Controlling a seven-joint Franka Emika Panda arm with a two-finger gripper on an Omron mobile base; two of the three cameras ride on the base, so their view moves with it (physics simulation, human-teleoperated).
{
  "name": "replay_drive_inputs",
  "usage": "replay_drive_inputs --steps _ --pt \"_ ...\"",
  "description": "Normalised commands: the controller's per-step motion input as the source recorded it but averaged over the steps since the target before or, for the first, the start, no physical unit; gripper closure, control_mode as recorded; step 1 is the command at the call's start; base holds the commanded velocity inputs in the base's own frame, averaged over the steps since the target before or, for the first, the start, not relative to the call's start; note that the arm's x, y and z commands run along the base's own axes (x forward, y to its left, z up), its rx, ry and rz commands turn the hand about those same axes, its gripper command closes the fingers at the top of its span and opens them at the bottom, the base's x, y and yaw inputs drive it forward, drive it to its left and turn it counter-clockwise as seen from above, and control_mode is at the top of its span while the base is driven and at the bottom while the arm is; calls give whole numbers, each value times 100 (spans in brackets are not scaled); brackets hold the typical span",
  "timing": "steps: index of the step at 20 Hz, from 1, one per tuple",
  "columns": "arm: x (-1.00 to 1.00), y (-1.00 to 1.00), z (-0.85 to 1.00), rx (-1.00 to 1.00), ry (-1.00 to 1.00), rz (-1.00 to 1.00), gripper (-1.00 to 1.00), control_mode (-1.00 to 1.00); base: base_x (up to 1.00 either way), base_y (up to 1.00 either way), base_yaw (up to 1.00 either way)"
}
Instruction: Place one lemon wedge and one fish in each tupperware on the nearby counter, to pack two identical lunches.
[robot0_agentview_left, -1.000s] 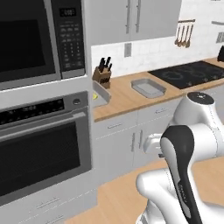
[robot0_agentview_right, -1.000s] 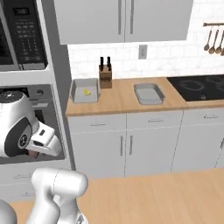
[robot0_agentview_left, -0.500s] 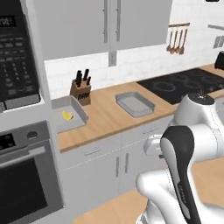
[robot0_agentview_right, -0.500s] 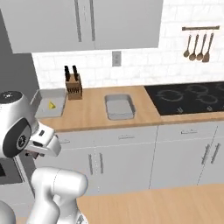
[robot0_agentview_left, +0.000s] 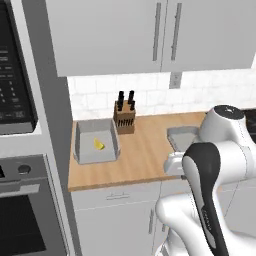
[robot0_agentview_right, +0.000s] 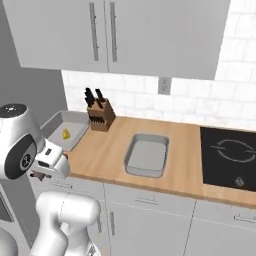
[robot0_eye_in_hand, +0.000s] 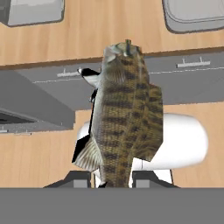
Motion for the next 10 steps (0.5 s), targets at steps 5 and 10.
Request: replay_drive_inputs --steps 5,10 --pt "0 0 0 0 0 0 100 100 51 -7 58" --pt "0 0 0 0 0 0 100 100 72 0 11"
